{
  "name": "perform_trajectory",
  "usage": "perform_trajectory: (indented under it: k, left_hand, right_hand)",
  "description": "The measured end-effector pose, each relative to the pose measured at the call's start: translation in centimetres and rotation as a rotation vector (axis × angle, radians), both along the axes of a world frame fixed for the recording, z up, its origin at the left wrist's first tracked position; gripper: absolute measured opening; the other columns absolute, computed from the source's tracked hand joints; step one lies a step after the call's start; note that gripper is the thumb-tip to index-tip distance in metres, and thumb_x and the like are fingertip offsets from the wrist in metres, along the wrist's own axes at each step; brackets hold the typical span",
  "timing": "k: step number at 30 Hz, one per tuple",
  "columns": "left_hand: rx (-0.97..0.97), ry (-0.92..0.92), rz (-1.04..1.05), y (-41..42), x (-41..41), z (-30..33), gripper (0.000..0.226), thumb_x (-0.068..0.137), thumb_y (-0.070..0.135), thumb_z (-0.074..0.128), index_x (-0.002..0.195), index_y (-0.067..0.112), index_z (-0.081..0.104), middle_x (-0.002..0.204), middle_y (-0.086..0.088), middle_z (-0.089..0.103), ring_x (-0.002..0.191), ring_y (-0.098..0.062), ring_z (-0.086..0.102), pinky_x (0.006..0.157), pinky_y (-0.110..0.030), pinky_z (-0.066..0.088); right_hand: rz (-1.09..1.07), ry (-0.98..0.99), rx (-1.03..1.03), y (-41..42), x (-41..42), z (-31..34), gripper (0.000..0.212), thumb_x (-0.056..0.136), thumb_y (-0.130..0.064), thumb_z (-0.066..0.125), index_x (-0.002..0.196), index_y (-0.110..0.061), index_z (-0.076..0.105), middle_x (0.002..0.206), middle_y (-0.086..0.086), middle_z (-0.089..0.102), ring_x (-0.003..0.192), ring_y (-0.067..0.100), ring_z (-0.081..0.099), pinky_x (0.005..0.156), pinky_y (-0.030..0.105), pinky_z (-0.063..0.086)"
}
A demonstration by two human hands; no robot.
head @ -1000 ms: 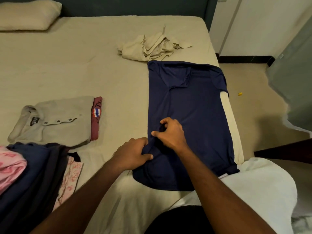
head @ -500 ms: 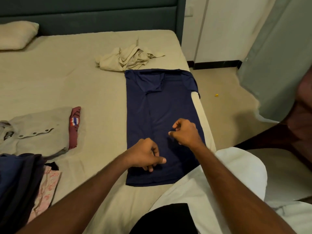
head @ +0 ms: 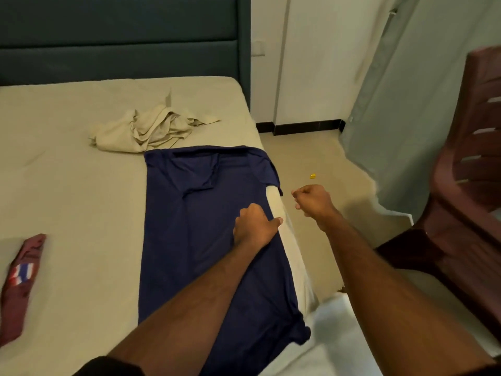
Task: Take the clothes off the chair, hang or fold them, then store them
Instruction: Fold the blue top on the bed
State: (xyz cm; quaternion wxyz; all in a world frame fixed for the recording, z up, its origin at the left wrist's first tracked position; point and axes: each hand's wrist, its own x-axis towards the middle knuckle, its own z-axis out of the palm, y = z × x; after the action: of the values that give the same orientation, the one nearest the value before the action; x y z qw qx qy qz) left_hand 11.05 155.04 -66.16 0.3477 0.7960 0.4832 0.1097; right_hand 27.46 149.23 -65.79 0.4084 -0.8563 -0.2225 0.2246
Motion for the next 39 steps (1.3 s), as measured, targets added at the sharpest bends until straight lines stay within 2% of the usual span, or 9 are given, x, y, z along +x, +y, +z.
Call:
perform_trajectory:
  k: [5, 12, 18, 21, 27, 30, 33, 36, 39]
  left_hand:
    - [-0.034, 0.195, -0.015, 0.7, 1.6, -1.0, 0.054, 0.076, 0.059, 0.079, 0.094, 0.016, 0.051, 0.099, -0.002, 0.057, 0.098, -0.028, 0.061, 0.071, -0.038, 0.053]
    - [-0.098, 0.102, -0.013, 1.2, 1.7, -2.3, 0.018, 0.075, 0.022, 0.061, 0.074, 0.017, 0.044, 0.079, 0.000, 0.057, 0.068, -0.021, 0.056, 0.051, -0.030, 0.036]
    - [-0.291, -0.183, -0.016, 2.6, 0.0, -2.9, 0.021, 0.069, 0.015, 0.049, 0.060, 0.022, 0.032, 0.059, -0.003, 0.045, 0.064, -0.041, 0.067, 0.051, -0.037, 0.039]
    - [-0.332, -0.303, 0.010, 3.0, -1.0, -2.7, 0.025, 0.083, 0.008, 0.050, 0.066, 0.018, 0.036, 0.062, -0.002, 0.043, 0.057, -0.026, 0.051, 0.051, -0.038, 0.041]
    - [-0.686, -0.518, 0.125, 4.7, -5.5, -2.0, 0.018, 0.101, 0.016, 0.046, 0.083, 0.014, 0.048, 0.083, -0.009, 0.051, 0.073, -0.024, 0.051, 0.051, -0.031, 0.049]
    - [-0.845, -0.638, 0.284, 5.7, -8.8, -2.2, 0.013, 0.100, 0.015, 0.047, 0.088, 0.013, 0.053, 0.096, -0.016, 0.064, 0.082, -0.029, 0.063, 0.063, -0.040, 0.056]
    - [-0.979, -0.718, 0.421, 6.4, -11.6, -2.4, 0.019, 0.101, 0.010, 0.045, 0.109, 0.005, 0.062, 0.110, -0.018, 0.073, 0.092, -0.033, 0.070, 0.067, -0.042, 0.060]
    - [-1.056, -0.762, 0.444, 6.9, -12.7, -2.6, 0.030, 0.100, 0.006, 0.042, 0.121, 0.002, 0.063, 0.115, -0.021, 0.072, 0.099, -0.039, 0.071, 0.073, -0.047, 0.062]
    - [-1.011, -0.733, 0.403, 6.8, -12.5, -2.5, 0.030, 0.099, 0.004, 0.038, 0.109, -0.001, 0.065, 0.102, -0.020, 0.074, 0.089, -0.034, 0.073, 0.070, -0.046, 0.063]
  right_hand:
    - [-0.073, 0.369, -0.036, 4.5, 1.4, -1.6, 0.054, 0.092, -0.063, 0.054, 0.106, -0.012, 0.062, 0.106, 0.006, 0.066, 0.099, 0.026, 0.064, 0.071, 0.032, 0.046]
    - [-0.218, 0.718, 0.110, 8.7, 1.9, -4.2, 0.045, 0.096, -0.053, 0.062, 0.105, -0.010, 0.066, 0.092, 0.006, 0.068, 0.078, 0.020, 0.062, 0.059, 0.032, 0.048]
    - [-0.371, 0.355, 0.210, 13.0, 3.7, -4.2, 0.020, 0.087, -0.014, 0.077, 0.072, -0.013, 0.063, 0.082, 0.008, 0.065, 0.070, 0.022, 0.057, 0.062, 0.031, 0.048]
    - [-0.378, 0.054, 0.276, 14.5, 2.5, -2.1, 0.008, 0.089, -0.015, 0.074, 0.082, -0.013, 0.073, 0.084, 0.005, 0.070, 0.082, 0.023, 0.065, 0.082, 0.037, 0.059]
    - [-0.021, -0.201, 0.420, 20.3, -5.8, 2.2, 0.013, 0.094, -0.006, 0.067, 0.105, -0.002, 0.074, 0.099, 0.003, 0.070, 0.091, 0.013, 0.062, 0.075, -0.001, 0.039]
    - [0.309, -0.232, 0.309, 23.3, -11.3, 2.5, 0.017, 0.091, -0.009, 0.072, 0.107, -0.006, 0.072, 0.103, 0.007, 0.073, 0.092, 0.013, 0.064, 0.089, 0.020, 0.050]
    - [0.701, -0.174, 0.028, 23.3, -16.3, 2.2, 0.049, 0.086, -0.018, 0.079, 0.132, -0.014, 0.061, 0.114, 0.005, 0.065, 0.102, 0.016, 0.060, 0.097, 0.032, 0.052]
    - [0.642, -0.253, 0.108, 18.7, -19.0, 1.1, 0.034, 0.088, -0.017, 0.075, 0.120, -0.017, 0.062, 0.105, -0.003, 0.063, 0.095, 0.014, 0.061, 0.085, 0.033, 0.054]
    - [0.430, -0.365, 0.117, 9.8, -19.7, -0.7, 0.007, 0.091, -0.024, 0.067, 0.095, -0.026, 0.062, 0.089, -0.011, 0.066, 0.080, 0.009, 0.061, 0.073, 0.028, 0.048]
